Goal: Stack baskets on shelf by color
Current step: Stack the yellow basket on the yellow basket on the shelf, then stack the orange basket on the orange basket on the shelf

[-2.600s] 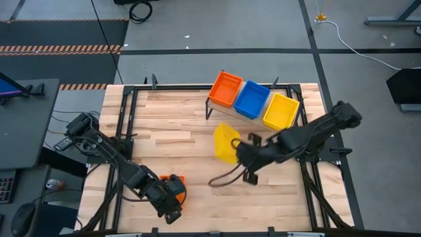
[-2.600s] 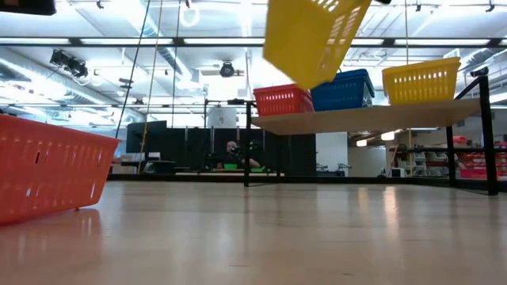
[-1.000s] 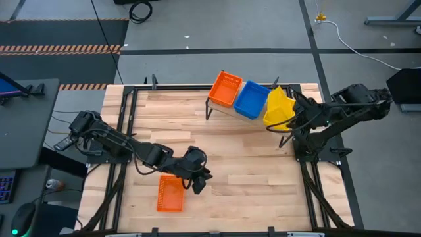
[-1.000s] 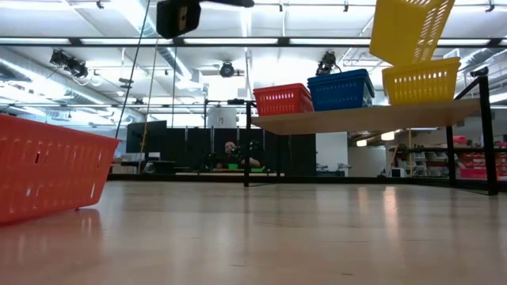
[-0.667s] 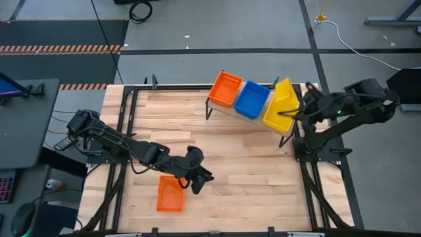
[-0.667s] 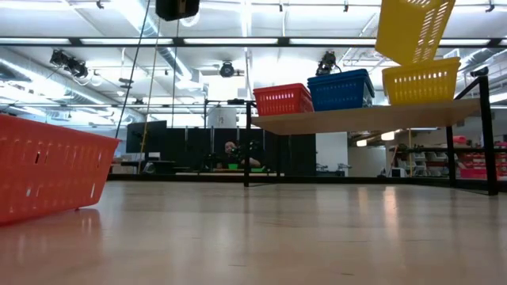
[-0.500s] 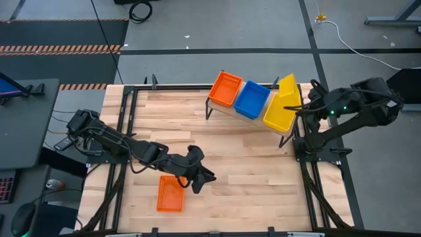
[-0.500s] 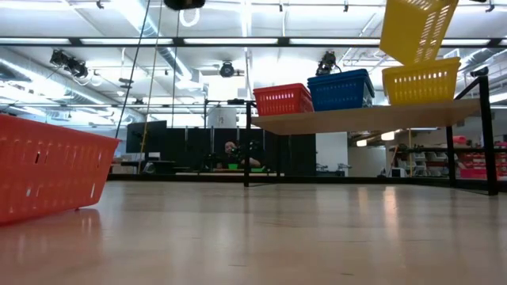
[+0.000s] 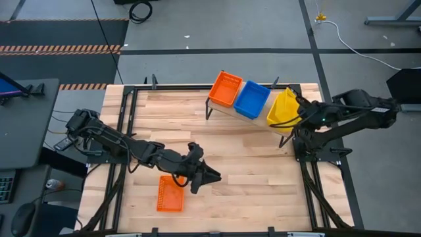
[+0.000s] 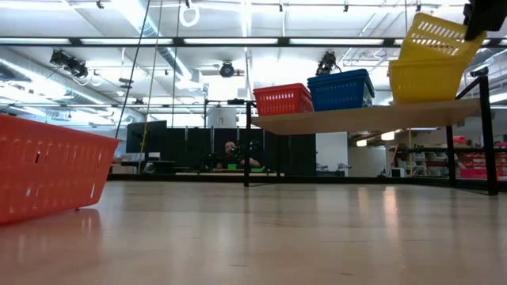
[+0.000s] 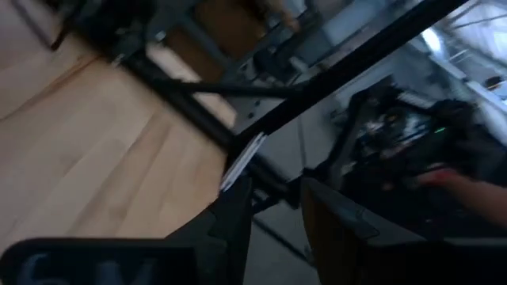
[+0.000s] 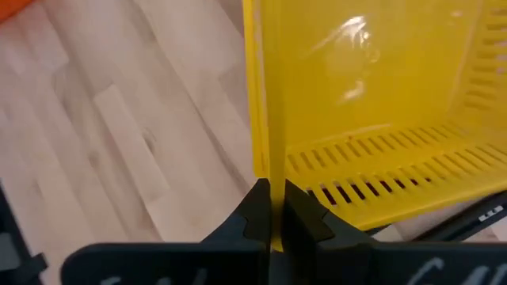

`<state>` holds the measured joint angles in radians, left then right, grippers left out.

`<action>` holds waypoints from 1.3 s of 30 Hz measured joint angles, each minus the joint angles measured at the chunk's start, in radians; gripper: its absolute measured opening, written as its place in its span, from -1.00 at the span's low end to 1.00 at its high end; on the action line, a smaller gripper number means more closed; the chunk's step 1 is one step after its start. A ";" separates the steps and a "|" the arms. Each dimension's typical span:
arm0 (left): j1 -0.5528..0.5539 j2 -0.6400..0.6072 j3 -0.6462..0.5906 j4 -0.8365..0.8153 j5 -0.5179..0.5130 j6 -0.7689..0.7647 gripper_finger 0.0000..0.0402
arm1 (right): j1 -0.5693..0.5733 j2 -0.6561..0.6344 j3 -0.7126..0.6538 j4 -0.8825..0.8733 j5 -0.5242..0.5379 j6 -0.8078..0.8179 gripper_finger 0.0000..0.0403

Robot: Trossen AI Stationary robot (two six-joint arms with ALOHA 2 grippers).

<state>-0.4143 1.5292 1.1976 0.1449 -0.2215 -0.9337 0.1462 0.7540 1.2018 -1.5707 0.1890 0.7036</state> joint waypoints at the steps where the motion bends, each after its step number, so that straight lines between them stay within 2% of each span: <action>1: 0.004 -0.001 0.000 0.018 -0.002 0.003 -0.42 | 0.000 -0.001 -0.007 0.002 0.001 0.000 -0.90; 8: 0.026 -0.024 0.000 0.030 -0.007 0.004 -0.42 | 0.000 -0.003 -0.015 0.000 0.011 -0.017 -0.90; 16: 0.036 -0.026 0.000 0.153 -0.011 0.046 -0.42 | 0.000 -0.002 -0.016 0.000 0.058 -0.025 -0.90; 22: 0.036 -0.029 0.000 0.157 -0.011 0.078 -0.42 | 0.000 -0.002 -0.016 0.000 0.064 -0.026 -0.84; 27: 0.036 -0.029 0.000 0.156 -0.011 0.083 -0.42 | 0.000 -0.002 -0.016 0.000 0.059 -0.026 -0.73; 34: 0.036 -0.029 0.000 0.156 -0.010 0.090 -0.42 | 0.000 -0.002 -0.016 0.000 0.032 -0.026 -0.48; 39: 0.036 -0.029 0.000 0.111 -0.007 0.118 -0.42 | 0.000 -0.002 -0.016 0.035 -0.020 0.012 -0.37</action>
<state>-0.3779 1.4998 1.1976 0.2556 -0.2290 -0.8156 0.1459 0.7521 1.1862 -1.5355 0.1694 0.7153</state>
